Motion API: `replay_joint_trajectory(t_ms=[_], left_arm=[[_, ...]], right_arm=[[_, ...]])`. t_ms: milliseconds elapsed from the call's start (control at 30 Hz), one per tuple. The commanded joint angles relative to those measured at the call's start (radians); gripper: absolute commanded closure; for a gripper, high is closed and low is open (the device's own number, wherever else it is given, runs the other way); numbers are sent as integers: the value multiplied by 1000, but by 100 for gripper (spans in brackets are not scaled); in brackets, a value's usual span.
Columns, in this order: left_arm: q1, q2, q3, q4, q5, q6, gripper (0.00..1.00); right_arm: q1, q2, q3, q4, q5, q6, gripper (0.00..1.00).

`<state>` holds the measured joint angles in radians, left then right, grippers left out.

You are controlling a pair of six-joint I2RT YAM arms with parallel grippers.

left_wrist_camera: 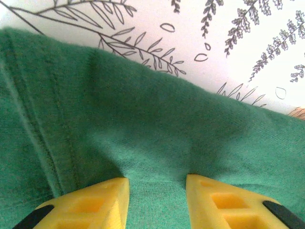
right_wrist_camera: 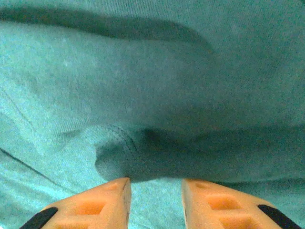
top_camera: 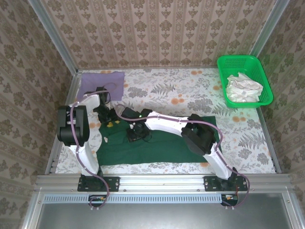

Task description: Fold and stack the t-shirts

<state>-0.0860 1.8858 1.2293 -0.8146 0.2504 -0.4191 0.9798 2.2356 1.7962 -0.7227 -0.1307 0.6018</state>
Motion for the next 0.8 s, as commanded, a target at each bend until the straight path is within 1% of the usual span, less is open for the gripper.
replay_joint_trajectory(t_ms=[0, 133, 267, 633, 767], left_arm=[[-6, 36, 13, 10, -30, 2, 63], [-6, 44, 19, 7, -30, 3, 63], [-5, 50, 29, -1, -33, 8, 63], [1, 59, 31, 2, -40, 8, 64], [2, 59, 28, 4, -40, 6, 64]], right_arm=[[-3, 41, 62, -70, 46, -11, 64], [-3, 72, 101, -105, 49, -14, 64], [-1, 76, 98, -111, 50, -17, 65], [-1, 105, 120, -140, 51, -34, 80], [1, 121, 132, -164, 64, -37, 81]])
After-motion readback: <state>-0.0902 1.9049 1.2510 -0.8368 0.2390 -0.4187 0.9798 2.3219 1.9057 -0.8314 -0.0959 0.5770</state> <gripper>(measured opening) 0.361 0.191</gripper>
